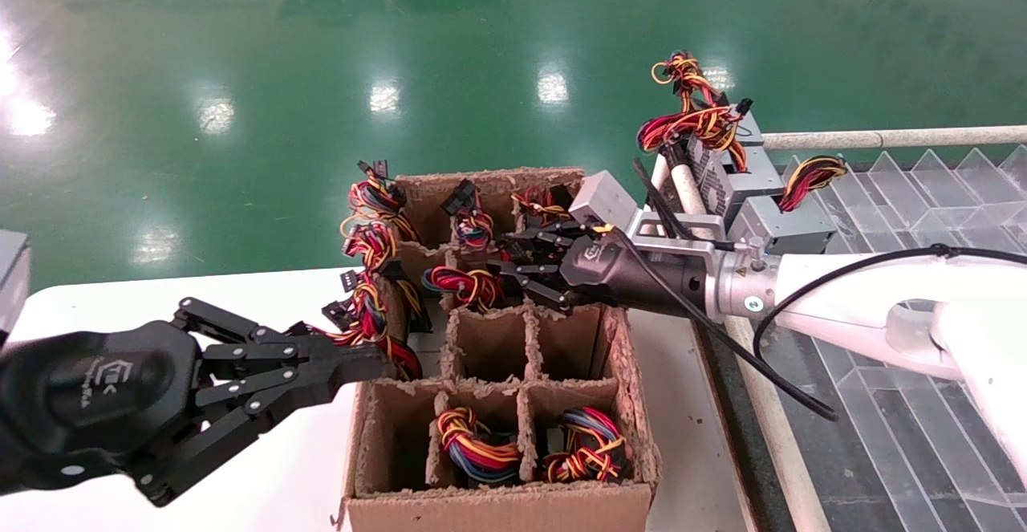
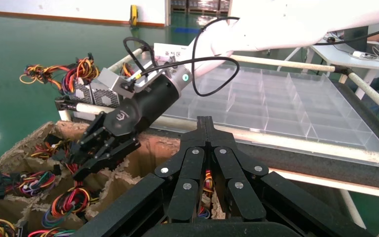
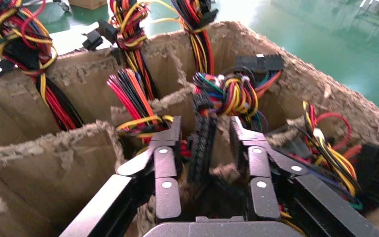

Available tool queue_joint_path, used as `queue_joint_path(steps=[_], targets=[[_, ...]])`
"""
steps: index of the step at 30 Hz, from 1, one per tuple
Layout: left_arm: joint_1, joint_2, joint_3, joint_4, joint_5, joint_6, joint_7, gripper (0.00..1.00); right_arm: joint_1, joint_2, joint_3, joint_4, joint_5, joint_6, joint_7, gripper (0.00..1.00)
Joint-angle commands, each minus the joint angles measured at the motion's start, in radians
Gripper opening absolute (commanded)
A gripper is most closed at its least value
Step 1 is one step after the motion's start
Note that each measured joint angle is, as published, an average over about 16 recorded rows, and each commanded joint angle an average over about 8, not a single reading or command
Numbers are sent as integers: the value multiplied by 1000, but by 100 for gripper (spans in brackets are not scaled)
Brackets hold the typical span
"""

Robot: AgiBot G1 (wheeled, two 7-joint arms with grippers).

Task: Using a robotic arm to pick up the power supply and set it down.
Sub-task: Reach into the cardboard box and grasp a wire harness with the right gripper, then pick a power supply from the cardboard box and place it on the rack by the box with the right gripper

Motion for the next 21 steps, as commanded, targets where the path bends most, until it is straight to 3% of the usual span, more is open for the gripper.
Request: queue_joint_path(steps=[1,21], targets=[[0,0,0,0,0,0,0,0,2,1,-2,-10,-3,-5,-5,0],[0,0,0,0,0,0,0,0,38,-1,2,-30,4,-53,-31,0]])
